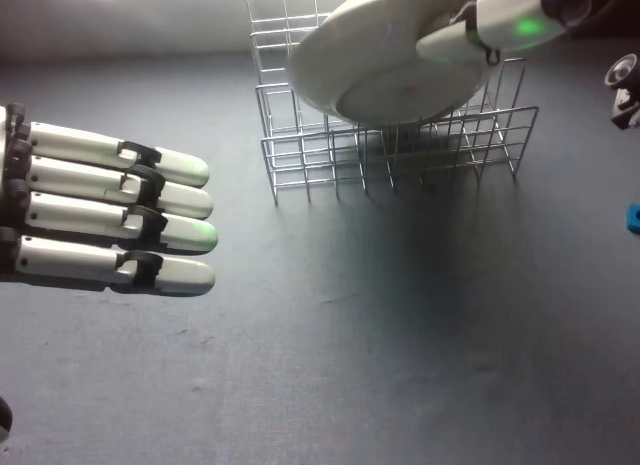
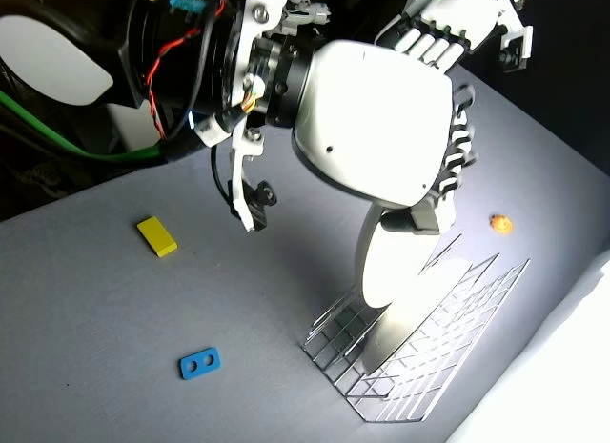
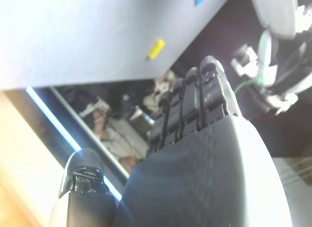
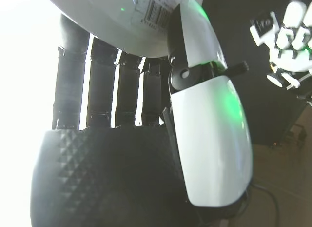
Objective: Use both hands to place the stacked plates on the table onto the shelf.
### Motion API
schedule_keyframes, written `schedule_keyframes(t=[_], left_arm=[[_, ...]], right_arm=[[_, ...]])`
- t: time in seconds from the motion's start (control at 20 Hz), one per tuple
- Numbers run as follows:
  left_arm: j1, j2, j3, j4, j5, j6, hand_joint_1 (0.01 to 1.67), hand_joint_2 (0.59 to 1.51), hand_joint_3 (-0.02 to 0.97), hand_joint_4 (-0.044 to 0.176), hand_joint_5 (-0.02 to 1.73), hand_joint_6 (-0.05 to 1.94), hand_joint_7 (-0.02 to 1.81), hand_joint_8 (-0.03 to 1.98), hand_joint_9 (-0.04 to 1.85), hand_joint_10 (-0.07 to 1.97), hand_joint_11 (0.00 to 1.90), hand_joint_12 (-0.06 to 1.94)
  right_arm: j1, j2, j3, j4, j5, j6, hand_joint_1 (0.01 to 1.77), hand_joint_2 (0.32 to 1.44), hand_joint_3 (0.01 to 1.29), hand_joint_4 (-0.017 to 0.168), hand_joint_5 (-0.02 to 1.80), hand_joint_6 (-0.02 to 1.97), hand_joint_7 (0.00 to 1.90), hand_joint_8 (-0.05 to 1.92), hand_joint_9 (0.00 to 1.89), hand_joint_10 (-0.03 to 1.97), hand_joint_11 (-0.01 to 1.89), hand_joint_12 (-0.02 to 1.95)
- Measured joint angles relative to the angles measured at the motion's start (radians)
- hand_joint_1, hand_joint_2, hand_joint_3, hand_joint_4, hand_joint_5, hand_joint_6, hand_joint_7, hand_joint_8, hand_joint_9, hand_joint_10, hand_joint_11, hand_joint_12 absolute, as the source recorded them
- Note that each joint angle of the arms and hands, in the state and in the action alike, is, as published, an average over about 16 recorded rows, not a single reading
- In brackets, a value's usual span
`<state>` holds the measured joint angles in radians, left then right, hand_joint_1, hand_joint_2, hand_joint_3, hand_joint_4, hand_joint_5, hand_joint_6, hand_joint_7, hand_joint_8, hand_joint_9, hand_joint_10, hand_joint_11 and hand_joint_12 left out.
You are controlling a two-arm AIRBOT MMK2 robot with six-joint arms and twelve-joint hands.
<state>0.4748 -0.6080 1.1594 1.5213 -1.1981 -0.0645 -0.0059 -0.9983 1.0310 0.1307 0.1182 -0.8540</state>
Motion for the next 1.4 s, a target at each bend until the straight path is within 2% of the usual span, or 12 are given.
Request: schedule_keyframes(t=[0.3,0.85,1.4], left_arm=[[-0.03,0.023,-0.026,0.017,-0.018,-0.008,0.01,1.176,0.016,0.007,0.02,0.0,0.03,0.0,0.02,0.01,0.02,0.01],[-0.036,0.034,-0.031,0.017,-0.059,-0.02,0.01,1.177,0.015,0.007,0.02,0.0,0.04,0.0,0.02,0.01,0.02,0.01],[-0.017,0.04,-0.048,0.007,-0.118,0.009,0.01,1.176,0.015,0.007,0.02,0.0,0.04,0.01,0.02,0.01,0.02,0.01]], right_arm=[[-0.017,-0.03,0.054,0.068,-0.027,-0.033,1.21,1.09,0.01,-0.005,0.8,0.96,0.98,1.17,1.02,1.17,0.87,1.57],[-0.014,-0.104,0.153,0.133,-0.07,-0.071,1.21,1.08,0.01,-0.009,0.79,0.95,1.0,1.11,1.05,1.14,0.87,1.56],[-0.041,-0.154,0.207,0.138,-0.064,-0.115,1.2,1.08,0.01,-0.012,0.77,0.94,1.01,1.05,1.08,1.05,0.88,1.54]])
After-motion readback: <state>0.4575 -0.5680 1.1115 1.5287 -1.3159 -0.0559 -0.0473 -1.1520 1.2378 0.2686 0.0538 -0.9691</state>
